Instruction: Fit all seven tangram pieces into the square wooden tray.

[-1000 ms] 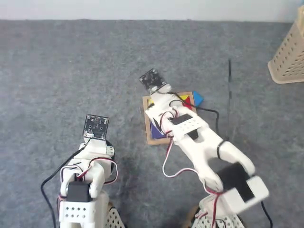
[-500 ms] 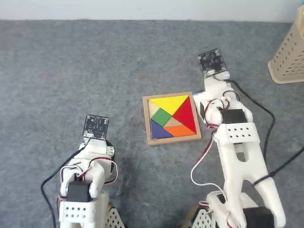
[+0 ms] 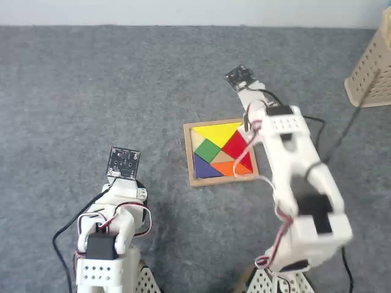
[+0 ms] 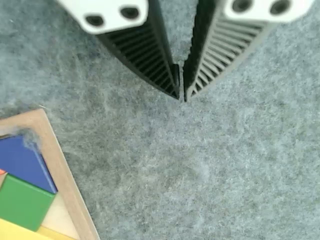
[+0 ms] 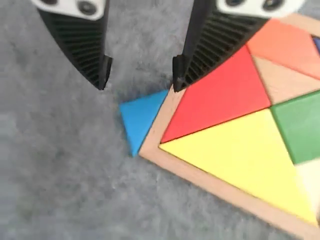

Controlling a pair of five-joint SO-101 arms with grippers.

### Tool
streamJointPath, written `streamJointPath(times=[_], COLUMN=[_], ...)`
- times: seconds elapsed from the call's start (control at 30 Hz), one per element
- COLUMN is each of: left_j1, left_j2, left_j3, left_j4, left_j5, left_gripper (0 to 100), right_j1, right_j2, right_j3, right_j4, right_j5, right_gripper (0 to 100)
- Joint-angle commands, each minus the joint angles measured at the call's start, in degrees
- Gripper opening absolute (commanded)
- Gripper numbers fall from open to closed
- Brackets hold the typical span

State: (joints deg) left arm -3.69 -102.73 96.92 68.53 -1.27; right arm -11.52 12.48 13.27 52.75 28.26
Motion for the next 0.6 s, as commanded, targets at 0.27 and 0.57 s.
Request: streamJointPath(times=[0.27, 0.57], left_j1=[-0.3, -0.3], left_j2=[-0.2, -0.2], left_j3=[-0.3, -0.3], left_j4=[0.3, 0.3], left_j5=[0.5, 0.5], left_gripper=[1, 1], right_j1=[6.3, 9.0], right_j2=[18.2, 18.9], right_j3=[-24.2, -25.4], right_j4=[8.7, 8.8], right_j5=[1.3, 1.4], right_gripper=[21.0, 21.0])
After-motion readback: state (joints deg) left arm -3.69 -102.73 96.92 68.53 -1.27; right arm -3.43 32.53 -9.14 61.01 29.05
